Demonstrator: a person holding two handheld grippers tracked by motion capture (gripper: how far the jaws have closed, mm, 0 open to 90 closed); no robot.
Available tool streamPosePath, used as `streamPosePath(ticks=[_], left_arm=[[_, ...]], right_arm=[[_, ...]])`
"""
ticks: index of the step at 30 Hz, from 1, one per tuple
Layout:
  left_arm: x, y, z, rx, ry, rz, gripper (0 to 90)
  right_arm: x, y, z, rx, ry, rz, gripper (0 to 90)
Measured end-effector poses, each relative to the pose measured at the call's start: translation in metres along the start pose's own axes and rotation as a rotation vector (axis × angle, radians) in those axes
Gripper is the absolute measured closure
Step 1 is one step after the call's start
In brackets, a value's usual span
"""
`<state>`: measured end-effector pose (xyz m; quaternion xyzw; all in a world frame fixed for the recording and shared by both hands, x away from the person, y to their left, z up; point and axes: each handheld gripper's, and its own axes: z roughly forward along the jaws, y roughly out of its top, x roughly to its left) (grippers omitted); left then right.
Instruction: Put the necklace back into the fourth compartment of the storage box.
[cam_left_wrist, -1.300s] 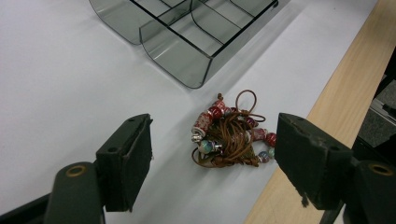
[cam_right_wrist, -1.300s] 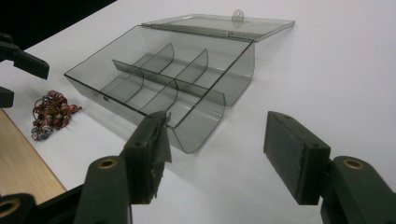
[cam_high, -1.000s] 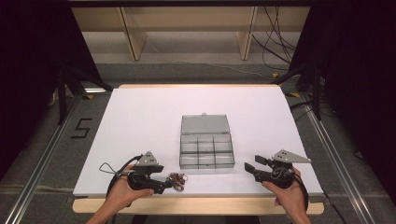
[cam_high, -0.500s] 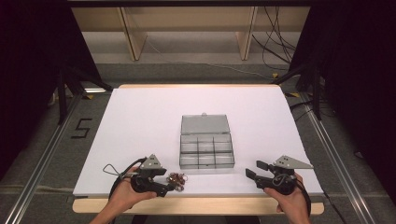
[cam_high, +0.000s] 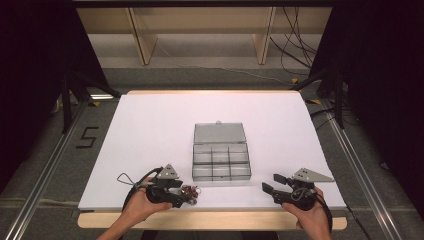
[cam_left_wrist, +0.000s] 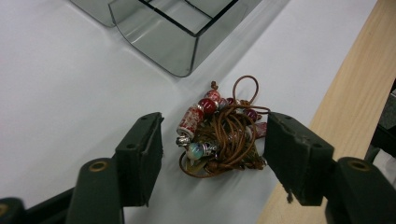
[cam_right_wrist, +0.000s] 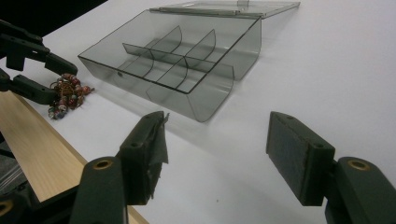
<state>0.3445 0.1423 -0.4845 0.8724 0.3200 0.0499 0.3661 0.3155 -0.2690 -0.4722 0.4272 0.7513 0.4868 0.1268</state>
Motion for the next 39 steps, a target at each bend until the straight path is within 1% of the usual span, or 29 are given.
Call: streamPosePath(ticks=[1, 2, 3, 4, 5, 7, 8, 9, 11, 13, 14, 15, 17, 19, 20, 21, 22, 24, 26, 27, 28, 30, 31, 32, 33, 35, 36, 37, 39], left_arm=[[0.0, 0.0, 0.001, -0.001, 0.002, -0.006, 38.4], [0.0, 0.0, 0.002, -0.007, -0.005, -0.013, 39.9], [0.001, -0.001, 0.002, 0.01, -0.001, 0.003, 41.3], [0.001, -0.001, 0.003, 0.006, 0.003, 0.01, 42.7], [0.0, -0.002, 0.003, -0.001, 0.008, 0.009, 46.3], [-0.001, -0.002, 0.003, -0.01, 0.01, 0.033, 55.1], [-0.002, -0.002, 0.002, -0.015, 0.0, 0.035, 58.9], [-0.002, -0.002, 0.001, -0.022, 0.009, 0.043, 61.9], [-0.003, -0.001, -0.001, -0.037, 0.022, 0.047, 66.4], [-0.004, 0.0, -0.002, -0.043, 0.026, 0.046, 71.2], [-0.005, 0.0, -0.003, -0.051, 0.016, 0.04, 71.9], [-0.006, 0.001, -0.005, -0.051, 0.012, 0.059, 72.4], [-0.008, 0.001, -0.005, -0.061, 0.008, 0.044, 73.6], [-0.008, 0.003, -0.009, -0.053, 0.018, 0.087, 74.7], [-0.01, 0.003, -0.01, -0.058, 0.013, 0.071, 75.1], [-0.01, 0.005, -0.012, -0.066, 0.008, 0.07, 75.4], [-0.012, 0.006, -0.014, -0.086, 0.001, 0.056, 75.7], [-0.011, 0.009, -0.019, -0.081, 0.001, 0.087, 76.2], [-0.011, 0.011, -0.022, -0.097, -0.004, 0.076, 76.5], [-0.011, 0.012, -0.024, -0.093, -0.003, 0.086, 76.7], [-0.012, 0.014, -0.026, -0.102, -0.003, 0.084, 76.8], [-0.012, 0.017, -0.03, -0.1, -0.002, 0.101, 77.2], [-0.012, 0.018, -0.032, -0.099, 0.001, 0.104, 77.3], [-0.012, 0.02, -0.034, -0.101, 0.002, 0.109, 77.4], [-0.013, 0.022, -0.036, -0.111, 0.0, 0.106, 77.5], [-0.014, 0.027, -0.04, -0.109, -0.004, 0.121, 77.6], [-0.014, 0.03, -0.043, -0.106, -0.005, 0.13, 77.7], [-0.014, 0.033, -0.046, -0.101, -0.002, 0.143, 77.8], [-0.016, 0.041, -0.051, -0.105, 0.006, 0.148, 78.1]], right_arm=[[-0.001, 0.0, 0.001, -0.003, -0.003, -0.006, 39.0], [0.0, 0.0, 0.001, 0.006, 0.004, 0.02, 39.0], [0.001, -0.001, 0.001, 0.006, 0.008, 0.025, 39.0], [0.0, -0.001, 0.001, 0.004, 0.003, 0.017, 39.0], [0.001, -0.001, 0.001, 0.006, 0.004, 0.018, 39.0], [0.0, 0.0, 0.001, 0.003, 0.004, 0.012, 39.0], [0.001, -0.001, 0.002, 0.007, 0.004, 0.021, 39.0], [0.002, -0.001, 0.002, 0.005, 0.002, 0.038, 39.0], [0.0, 0.0, 0.0, 0.002, 0.002, 0.006, 39.0], [0.0, -0.001, 0.001, 0.004, 0.004, 0.021, 39.0], [0.001, -0.001, 0.001, 0.007, 0.01, 0.031, 39.0], [0.001, -0.001, 0.001, 0.007, 0.01, 0.031, 39.0], [0.0, 0.0, 0.001, -0.001, 0.001, 0.008, 39.0], [0.0, -0.001, 0.001, -0.006, 0.004, 0.015, 39.0], [0.0, -0.001, 0.001, -0.003, 0.004, 0.017, 39.0], [0.0, 0.0, 0.001, 0.0, 0.001, 0.012, 39.0], [-0.001, 0.0, 0.001, -0.002, -0.003, 0.011, 39.0], [0.0, -0.001, 0.001, 0.003, 0.001, 0.021, 39.0], [0.0, 0.0, 0.0, 0.003, 0.0, 0.022, 39.0], [-0.001, 0.0, 0.0, 0.001, -0.002, 0.02, 39.0], [0.0, 0.0, 0.0, 0.008, 0.002, 0.033, 39.0], [0.003, 0.0, -0.002, 0.019, 0.003, 0.075, 39.0], [0.002, 0.0, -0.001, 0.005, 0.001, 0.06, 39.0], [-0.001, 0.0, 0.0, -0.007, -0.006, 0.023, 39.0], [0.001, 0.0, -0.001, 0.011, 0.0, 0.061, 39.0], [0.001, 0.0, 0.0, 0.007, 0.0, 0.064, 39.0], [-0.002, 0.0, 0.0, -0.008, -0.011, 0.021, 39.0], [-0.002, 0.0, 0.0, -0.018, -0.003, 0.017, 39.0], [0.002, 0.0, 0.0, -0.008, 0.009, 0.07, 39.0]])
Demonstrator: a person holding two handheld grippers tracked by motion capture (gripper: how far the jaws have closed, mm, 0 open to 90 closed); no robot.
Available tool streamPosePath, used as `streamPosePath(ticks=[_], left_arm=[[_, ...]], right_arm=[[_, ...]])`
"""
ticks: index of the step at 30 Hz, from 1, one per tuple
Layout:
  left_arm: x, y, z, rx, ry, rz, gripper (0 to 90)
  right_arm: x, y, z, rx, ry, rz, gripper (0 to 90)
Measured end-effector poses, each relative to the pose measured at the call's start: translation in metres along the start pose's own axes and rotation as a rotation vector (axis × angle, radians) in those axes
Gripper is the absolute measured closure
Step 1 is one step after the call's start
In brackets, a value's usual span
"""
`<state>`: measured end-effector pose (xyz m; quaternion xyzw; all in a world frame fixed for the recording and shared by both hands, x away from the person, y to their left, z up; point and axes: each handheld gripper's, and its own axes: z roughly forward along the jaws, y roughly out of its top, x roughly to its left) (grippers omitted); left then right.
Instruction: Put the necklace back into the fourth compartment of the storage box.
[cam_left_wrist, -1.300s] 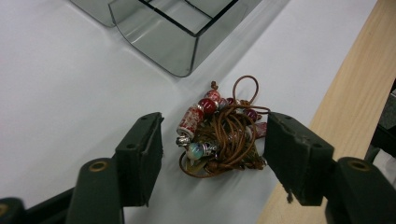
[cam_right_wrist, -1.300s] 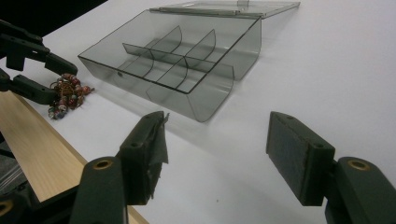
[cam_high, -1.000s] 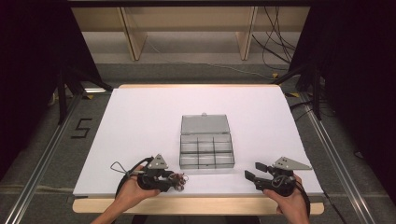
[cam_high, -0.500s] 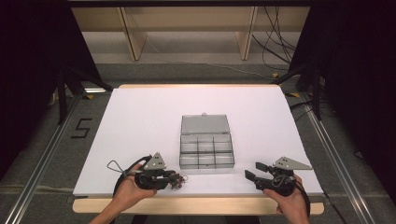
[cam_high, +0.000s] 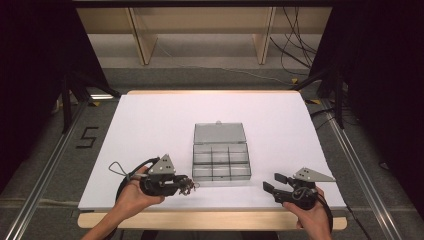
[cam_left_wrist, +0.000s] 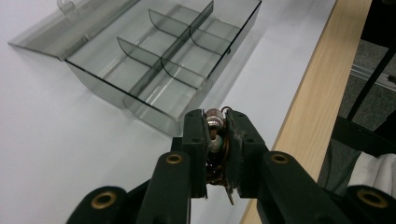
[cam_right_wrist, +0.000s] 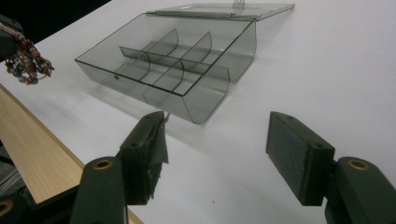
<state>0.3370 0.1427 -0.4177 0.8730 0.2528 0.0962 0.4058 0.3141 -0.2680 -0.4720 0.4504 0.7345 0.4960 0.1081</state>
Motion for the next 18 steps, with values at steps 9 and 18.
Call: streamPosePath(ticks=[9, 18], left_arm=[[0.014, 0.031, -0.003, 0.007, 0.001, 0.004, 78.1], [0.021, 0.047, 0.009, 0.016, -0.014, -0.007, 78.2]], right_arm=[[-0.001, 0.0, 0.0, 0.0, 0.006, 0.003, 39.0], [-0.002, 0.0, -0.001, 0.015, -0.002, 0.003, 39.0]])
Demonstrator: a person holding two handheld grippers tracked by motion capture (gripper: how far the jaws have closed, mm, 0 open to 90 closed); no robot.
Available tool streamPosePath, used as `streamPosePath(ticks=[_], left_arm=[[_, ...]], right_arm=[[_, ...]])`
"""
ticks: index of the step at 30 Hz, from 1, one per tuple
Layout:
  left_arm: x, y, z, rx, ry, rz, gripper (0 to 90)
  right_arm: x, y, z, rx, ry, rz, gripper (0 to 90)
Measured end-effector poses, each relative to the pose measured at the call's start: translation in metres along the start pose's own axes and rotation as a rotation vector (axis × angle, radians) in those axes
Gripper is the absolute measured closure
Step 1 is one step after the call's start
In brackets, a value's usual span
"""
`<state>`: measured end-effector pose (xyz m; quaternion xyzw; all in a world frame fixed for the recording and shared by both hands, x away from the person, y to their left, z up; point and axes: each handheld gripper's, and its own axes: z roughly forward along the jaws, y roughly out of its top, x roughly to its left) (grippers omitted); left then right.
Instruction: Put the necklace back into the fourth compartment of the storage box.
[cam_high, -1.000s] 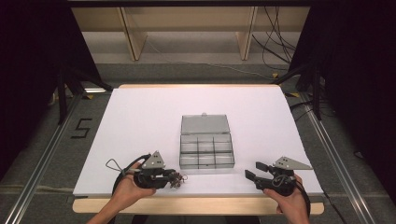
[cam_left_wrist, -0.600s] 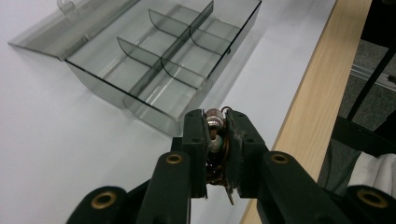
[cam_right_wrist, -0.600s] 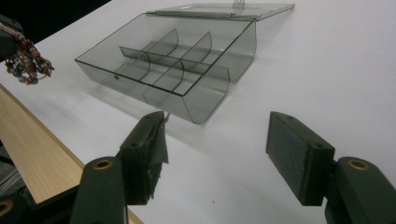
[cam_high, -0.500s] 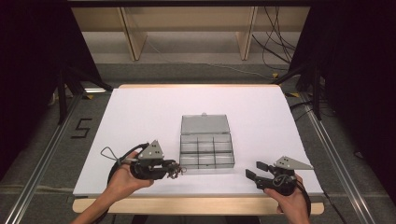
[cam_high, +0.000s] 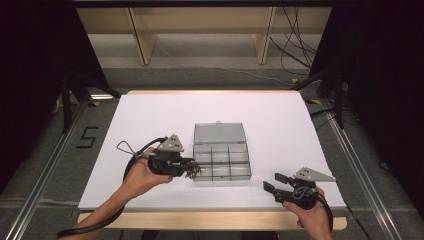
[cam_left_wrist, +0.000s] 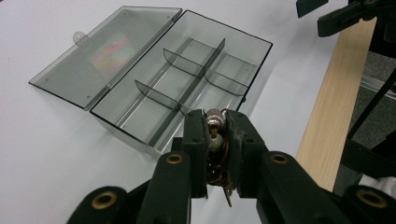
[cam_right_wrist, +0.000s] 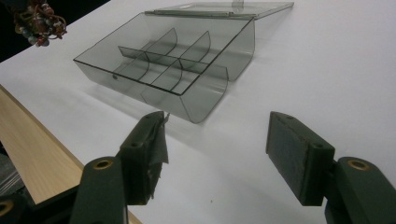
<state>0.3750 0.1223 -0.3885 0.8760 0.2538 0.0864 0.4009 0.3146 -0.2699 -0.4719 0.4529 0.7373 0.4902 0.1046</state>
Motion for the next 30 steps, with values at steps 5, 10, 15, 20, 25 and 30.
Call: streamPosePath(ticks=[5, 10, 15, 20, 25, 30], left_arm=[[0.006, 0.006, 0.008, 0.032, 0.0, 0.006, 78.2], [0.011, 0.01, 0.017, 0.057, -0.005, 0.01, 78.2], [0.012, 0.014, 0.027, 0.068, -0.005, 0.003, 78.2], [0.017, 0.015, 0.038, 0.089, 0.0, 0.016, 78.2], [0.019, 0.012, 0.051, 0.105, 0.01, 0.012, 78.2], [0.023, 0.006, 0.061, 0.142, 0.009, 0.029, 78.2]], right_arm=[[0.0, 0.0, 0.001, -0.016, 0.012, -0.001, 39.0], [-0.002, -0.001, 0.002, -0.019, 0.007, -0.019, 39.1], [-0.002, -0.001, 0.002, -0.021, 0.006, -0.019, 39.1], [-0.003, -0.001, 0.002, -0.021, 0.009, -0.032, 39.0], [-0.003, 0.0, 0.001, -0.005, 0.006, -0.028, 39.1], [-0.004, -0.001, 0.001, -0.005, 0.007, -0.029, 39.1]])
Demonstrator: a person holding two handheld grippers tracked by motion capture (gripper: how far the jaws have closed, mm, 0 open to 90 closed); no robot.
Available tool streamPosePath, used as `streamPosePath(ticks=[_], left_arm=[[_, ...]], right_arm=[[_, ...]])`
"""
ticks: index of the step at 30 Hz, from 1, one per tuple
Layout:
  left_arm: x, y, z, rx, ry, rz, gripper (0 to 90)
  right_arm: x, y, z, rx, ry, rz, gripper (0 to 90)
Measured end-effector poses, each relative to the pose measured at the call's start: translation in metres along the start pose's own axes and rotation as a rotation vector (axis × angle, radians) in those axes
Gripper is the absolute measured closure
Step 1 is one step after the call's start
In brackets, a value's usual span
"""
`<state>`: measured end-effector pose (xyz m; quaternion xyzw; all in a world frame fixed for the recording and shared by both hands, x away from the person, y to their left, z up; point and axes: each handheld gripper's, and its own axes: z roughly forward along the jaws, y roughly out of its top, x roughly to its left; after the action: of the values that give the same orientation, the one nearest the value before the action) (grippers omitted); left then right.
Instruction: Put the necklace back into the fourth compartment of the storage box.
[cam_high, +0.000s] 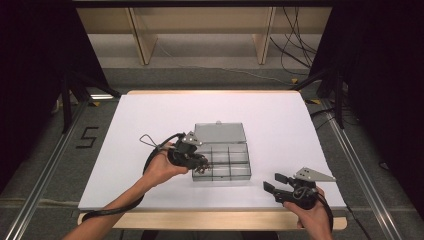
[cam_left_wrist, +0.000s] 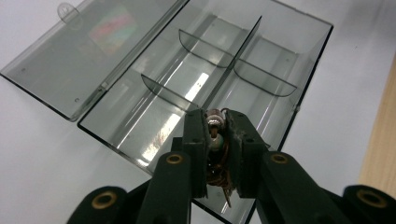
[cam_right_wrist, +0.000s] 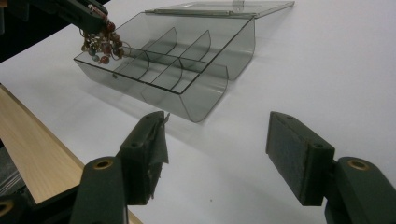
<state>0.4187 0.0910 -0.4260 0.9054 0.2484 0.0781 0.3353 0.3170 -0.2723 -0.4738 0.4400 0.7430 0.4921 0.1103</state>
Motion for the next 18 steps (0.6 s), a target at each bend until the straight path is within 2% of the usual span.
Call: streamPosePath(ticks=[1, 2, 5, 8, 9, 10, 13, 14, 15, 18], left_arm=[[0.0, -0.001, 0.002, 0.002, -0.004, -0.015, 78.2], [0.001, -0.002, 0.003, 0.005, -0.006, -0.006, 78.2], [0.003, -0.005, 0.006, 0.011, -0.005, -0.018, 78.1], [0.004, -0.007, 0.008, 0.021, -0.008, -0.023, 78.1], [0.003, -0.008, 0.009, 0.02, -0.011, -0.031, 78.1], [0.004, -0.008, 0.01, 0.03, -0.011, -0.02, 78.1], [0.002, -0.01, 0.013, 0.033, -0.018, -0.031, 78.0], [0.002, -0.01, 0.013, 0.033, -0.018, -0.031, 78.0], [0.002, -0.009, 0.015, 0.039, -0.022, -0.025, 77.9], [0.001, -0.009, 0.017, 0.047, -0.027, -0.028, 77.7]], right_arm=[[0.0, 0.0, 0.001, -0.013, 0.003, -0.005, 39.1], [0.0, 0.0, 0.001, -0.012, 0.002, -0.006, 39.1], [0.0, 0.0, 0.001, -0.012, 0.0, -0.004, 39.1], [-0.001, 0.0, 0.0, -0.013, -0.021, -0.029, 39.1], [0.0, 0.0, 0.001, -0.009, -0.005, -0.01, 39.1], [-0.001, 0.0, 0.0, -0.011, -0.015, -0.025, 39.1], [-0.001, 0.0, 0.001, -0.013, -0.016, -0.027, 39.1], [0.0, 0.0, 0.001, -0.009, -0.007, -0.01, 39.1], [-0.001, 0.0, 0.001, -0.012, -0.015, -0.026, 39.1], [-0.001, 0.0, 0.001, -0.013, -0.017, -0.028, 39.1]])
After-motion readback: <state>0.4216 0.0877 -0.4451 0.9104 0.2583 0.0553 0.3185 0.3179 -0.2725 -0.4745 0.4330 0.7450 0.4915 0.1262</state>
